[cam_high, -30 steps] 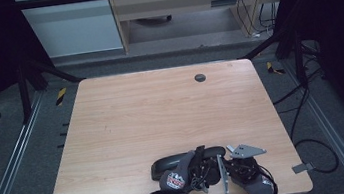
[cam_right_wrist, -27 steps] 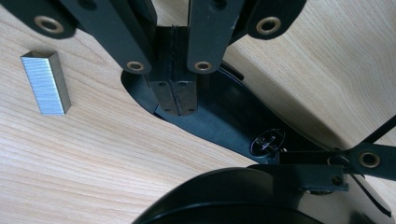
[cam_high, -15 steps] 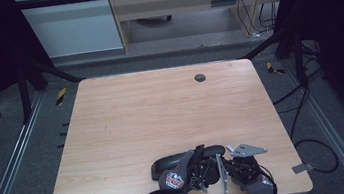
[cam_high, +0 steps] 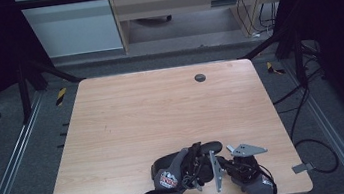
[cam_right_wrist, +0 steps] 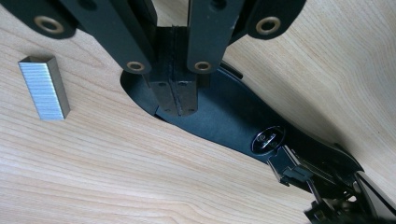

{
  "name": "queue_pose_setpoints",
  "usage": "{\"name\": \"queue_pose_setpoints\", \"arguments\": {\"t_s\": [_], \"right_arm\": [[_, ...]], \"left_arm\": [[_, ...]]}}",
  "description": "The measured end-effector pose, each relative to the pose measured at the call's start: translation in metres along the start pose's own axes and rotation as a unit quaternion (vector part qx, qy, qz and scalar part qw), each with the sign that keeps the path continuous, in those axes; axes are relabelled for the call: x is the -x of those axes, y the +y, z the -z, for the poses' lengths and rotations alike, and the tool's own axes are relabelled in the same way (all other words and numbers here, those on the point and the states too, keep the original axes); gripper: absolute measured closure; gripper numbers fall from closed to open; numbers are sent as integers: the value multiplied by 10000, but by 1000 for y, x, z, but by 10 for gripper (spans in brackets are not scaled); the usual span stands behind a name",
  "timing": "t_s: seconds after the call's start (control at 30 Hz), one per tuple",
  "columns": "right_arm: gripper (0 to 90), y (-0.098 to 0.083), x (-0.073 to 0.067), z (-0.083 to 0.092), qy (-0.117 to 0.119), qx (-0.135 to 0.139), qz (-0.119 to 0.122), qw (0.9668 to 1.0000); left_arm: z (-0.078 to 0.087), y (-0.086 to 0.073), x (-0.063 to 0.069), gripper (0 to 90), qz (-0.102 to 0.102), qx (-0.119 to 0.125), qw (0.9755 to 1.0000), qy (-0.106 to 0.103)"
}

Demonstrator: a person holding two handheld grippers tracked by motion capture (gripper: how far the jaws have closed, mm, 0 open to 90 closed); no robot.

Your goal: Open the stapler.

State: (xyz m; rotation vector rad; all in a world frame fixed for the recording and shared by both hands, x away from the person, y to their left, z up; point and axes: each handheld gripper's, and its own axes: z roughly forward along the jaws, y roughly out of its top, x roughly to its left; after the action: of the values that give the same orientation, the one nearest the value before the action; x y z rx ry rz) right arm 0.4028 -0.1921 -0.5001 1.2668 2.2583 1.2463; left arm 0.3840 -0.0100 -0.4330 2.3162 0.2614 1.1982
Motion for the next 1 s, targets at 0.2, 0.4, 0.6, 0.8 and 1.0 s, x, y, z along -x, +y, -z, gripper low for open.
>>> {"name": "queue_pose_setpoints", "arguments": {"t_s": [0.2, 0.4, 0.6, 0.8, 1.0], "right_arm": [[900, 0, 0, 0, 15, 8, 11, 10000], [900, 0, -1, 0, 9, -26, -13, 10000], [900, 1, -2, 1, -18, -52, 4, 10000], [900, 1, -3, 1, -44, -61, -8, 10000], [900, 1, -3, 1, -48, -58, 0, 10000]], "left_arm": [[8, -3, -12, 558, 246, 136, 9996, -2], [14, -6, -19, 563, 401, 213, 9990, 17], [20, -8, -26, 567, 522, 244, 9983, 19], [25, -12, -32, 572, 662, 296, 9974, 38], [31, -15, -39, 576, 809, 313, 9962, 38]]}}
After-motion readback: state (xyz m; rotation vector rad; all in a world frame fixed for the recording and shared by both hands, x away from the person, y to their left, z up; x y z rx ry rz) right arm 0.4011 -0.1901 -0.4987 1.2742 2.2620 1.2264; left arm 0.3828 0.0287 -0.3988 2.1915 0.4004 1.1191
